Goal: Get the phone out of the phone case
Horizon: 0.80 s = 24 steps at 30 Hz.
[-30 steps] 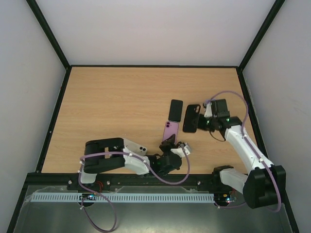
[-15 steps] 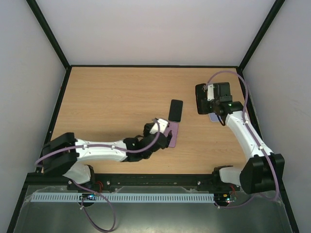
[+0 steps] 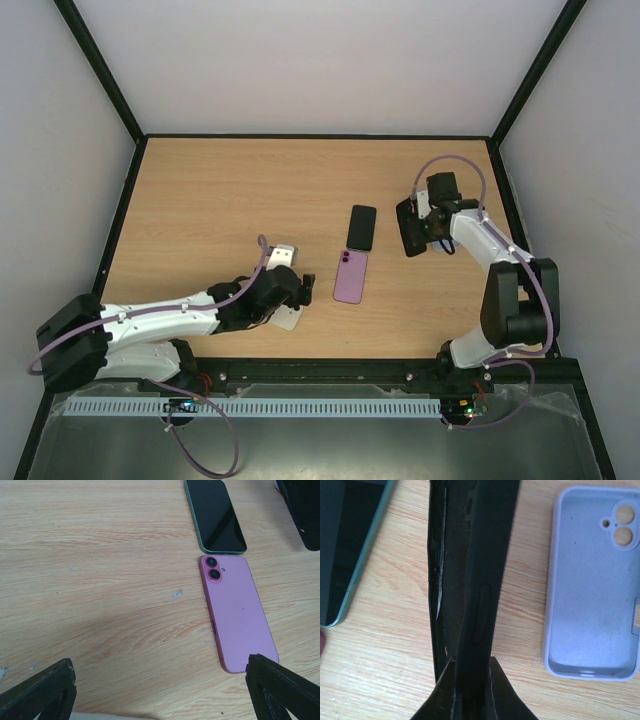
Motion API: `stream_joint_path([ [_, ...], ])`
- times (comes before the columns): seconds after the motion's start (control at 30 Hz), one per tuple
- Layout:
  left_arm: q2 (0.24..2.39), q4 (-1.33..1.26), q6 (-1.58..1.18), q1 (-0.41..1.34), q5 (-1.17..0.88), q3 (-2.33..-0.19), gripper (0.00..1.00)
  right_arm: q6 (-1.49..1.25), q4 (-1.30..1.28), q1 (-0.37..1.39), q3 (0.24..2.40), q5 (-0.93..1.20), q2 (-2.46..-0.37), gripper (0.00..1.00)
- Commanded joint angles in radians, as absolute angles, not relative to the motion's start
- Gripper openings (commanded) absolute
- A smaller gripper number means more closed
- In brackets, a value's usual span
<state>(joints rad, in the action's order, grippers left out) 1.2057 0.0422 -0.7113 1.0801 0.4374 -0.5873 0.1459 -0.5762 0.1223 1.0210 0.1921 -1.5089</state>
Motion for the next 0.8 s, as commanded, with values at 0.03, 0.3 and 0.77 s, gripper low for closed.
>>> stream_joint_path([
  [0.03, 1.211, 0.13, -0.71, 1.074, 0.43, -0.628, 0.92, 0.13, -0.602, 0.053, 1.063, 0.255, -1.589, 0.16],
  [0.3, 1.411, 0.327, -0.701, 1.079, 0.426, -0.885, 1.0, 0.147, -0.611, -0.02, 1.082, 0.297, -1.565, 0.56],
  [0.77, 1.887, 0.568, -0.683, 1.091, 0.371, -1.34, 1.0, -0.128, -0.348, -0.025, 0.824, 0.539, -0.995, 0.74],
])
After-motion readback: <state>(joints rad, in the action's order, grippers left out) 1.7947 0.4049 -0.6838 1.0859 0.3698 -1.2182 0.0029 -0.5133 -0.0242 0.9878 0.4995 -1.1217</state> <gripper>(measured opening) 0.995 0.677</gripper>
